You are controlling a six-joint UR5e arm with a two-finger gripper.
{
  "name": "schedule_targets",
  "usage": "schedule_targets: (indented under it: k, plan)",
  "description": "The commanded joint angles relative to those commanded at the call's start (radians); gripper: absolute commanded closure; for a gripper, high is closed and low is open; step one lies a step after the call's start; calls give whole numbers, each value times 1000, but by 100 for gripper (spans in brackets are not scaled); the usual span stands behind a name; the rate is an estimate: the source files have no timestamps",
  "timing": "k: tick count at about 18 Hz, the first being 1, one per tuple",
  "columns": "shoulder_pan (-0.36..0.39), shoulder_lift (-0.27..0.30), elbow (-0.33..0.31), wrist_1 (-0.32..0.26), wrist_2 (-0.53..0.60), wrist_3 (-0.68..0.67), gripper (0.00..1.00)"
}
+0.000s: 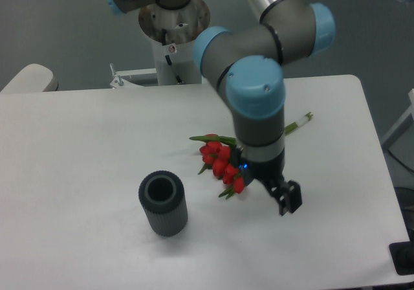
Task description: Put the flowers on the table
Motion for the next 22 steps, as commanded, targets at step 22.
schedule_targets:
  k: [22]
  plan:
    - [12,5,5,8,-135,-20,0]
